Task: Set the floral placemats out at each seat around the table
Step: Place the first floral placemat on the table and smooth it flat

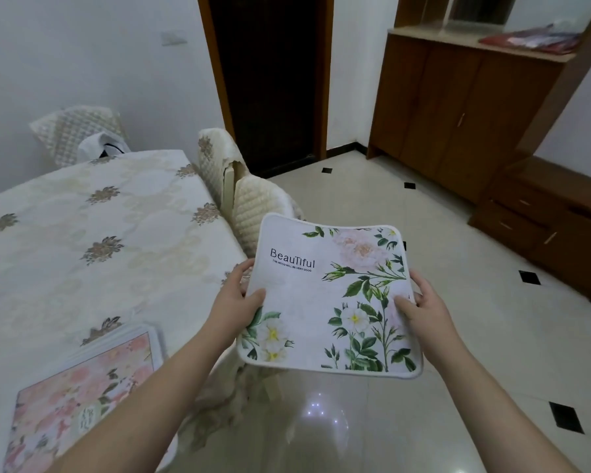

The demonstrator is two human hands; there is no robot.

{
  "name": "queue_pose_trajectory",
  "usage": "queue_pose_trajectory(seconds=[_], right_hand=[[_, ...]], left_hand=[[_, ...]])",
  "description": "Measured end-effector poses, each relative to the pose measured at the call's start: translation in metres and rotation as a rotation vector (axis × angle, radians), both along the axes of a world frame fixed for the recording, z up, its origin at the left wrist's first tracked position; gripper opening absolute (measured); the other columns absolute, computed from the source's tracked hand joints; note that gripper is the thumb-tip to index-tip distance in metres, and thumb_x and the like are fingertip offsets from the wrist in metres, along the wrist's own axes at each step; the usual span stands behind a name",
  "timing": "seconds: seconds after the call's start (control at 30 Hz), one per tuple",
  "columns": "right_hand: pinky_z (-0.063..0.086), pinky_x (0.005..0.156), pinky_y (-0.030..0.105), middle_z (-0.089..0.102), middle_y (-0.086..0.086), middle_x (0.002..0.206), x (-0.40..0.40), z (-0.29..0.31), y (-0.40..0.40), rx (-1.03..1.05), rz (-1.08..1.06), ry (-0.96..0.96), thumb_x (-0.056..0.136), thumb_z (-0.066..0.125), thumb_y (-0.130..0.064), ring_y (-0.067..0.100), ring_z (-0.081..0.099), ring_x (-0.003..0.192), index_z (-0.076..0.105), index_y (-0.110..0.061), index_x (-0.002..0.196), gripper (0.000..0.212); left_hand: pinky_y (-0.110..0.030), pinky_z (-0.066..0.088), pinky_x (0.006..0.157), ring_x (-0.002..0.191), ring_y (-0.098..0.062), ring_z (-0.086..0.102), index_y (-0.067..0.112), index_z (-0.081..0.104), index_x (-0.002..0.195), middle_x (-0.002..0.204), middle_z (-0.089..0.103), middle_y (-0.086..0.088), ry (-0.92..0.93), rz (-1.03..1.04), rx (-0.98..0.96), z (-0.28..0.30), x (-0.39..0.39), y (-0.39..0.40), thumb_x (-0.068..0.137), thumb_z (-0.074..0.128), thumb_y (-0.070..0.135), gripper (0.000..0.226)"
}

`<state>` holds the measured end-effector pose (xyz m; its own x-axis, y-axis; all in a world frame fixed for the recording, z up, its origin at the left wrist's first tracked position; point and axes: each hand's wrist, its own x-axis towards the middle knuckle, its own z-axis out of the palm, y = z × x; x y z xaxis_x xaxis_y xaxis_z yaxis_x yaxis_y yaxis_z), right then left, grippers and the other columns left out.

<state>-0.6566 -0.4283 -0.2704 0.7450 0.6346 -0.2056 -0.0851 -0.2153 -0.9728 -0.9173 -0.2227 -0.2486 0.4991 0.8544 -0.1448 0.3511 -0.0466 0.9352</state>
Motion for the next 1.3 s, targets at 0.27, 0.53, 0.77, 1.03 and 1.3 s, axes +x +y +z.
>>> queue_pose_trajectory(seconds=[0.27, 0.53, 0.77, 1.03, 1.3], right_hand=[[0.061, 0.068, 0.043, 0.077, -0.005, 0.096, 0.039, 0.009, 0.022, 0.004, -0.056, -0.002, 0.093, 0.061, -0.012, 0.021, 0.076, 0.08, 0.048, -0.042, 0.129, 0.049], [0.061, 0.069, 0.049, 0.077, -0.003, 0.092, 0.083, 0.018, 0.077, -0.051, -0.125, -0.032, 0.093, 0.064, -0.011, 0.024, 0.076, 0.076, 0.045, -0.04, 0.124, 0.047], [0.061, 0.066, 0.053, 0.077, -0.007, 0.091, 0.122, 0.018, 0.117, -0.071, -0.151, 0.012, 0.093, 0.064, -0.012, 0.025, 0.076, 0.076, 0.044, -0.044, 0.118, 0.046], [0.06, 0.073, 0.051, 0.077, -0.009, 0.092, 0.165, 0.015, 0.157, -0.074, -0.136, -0.018, 0.093, 0.061, -0.009, 0.022, 0.076, 0.077, 0.044, -0.04, 0.123, 0.046], [0.061, 0.072, 0.054, 0.077, -0.006, 0.095, 0.261, 0.005, 0.198, -0.05, -0.076, 0.003, 0.093, 0.062, -0.009, 0.024, 0.076, 0.079, 0.049, -0.048, 0.109, 0.043]], left_hand=[[-0.046, 0.061, 0.071, 0.078, -0.021, 0.077, 0.044, 0.045, 0.135, 0.093, 0.078, 0.004, -0.056, -0.029, -0.051, -0.004, 0.047, 0.035, 0.075, 0.064, 0.032, 0.064], [-0.037, 0.061, 0.061, 0.077, -0.02, 0.077, 0.041, 0.046, 0.137, 0.09, 0.078, 0.009, -0.123, -0.083, -0.081, -0.01, 0.101, 0.105, 0.078, 0.065, 0.022, 0.065], [-0.051, 0.061, 0.075, 0.08, -0.026, 0.077, 0.054, 0.05, 0.122, 0.095, 0.078, 0.007, -0.13, -0.139, -0.131, -0.006, 0.144, 0.158, 0.076, 0.064, 0.023, 0.058], [-0.041, 0.062, 0.064, 0.075, -0.022, 0.077, 0.043, 0.049, 0.128, 0.091, 0.078, 0.008, -0.099, -0.114, -0.102, -0.009, 0.195, 0.192, 0.089, 0.062, 0.012, 0.051], [-0.047, 0.061, 0.068, 0.074, -0.028, 0.076, 0.039, 0.05, 0.125, 0.088, 0.079, -0.003, -0.094, -0.015, -0.11, -0.015, 0.279, 0.223, 0.094, 0.062, 0.019, 0.039]])
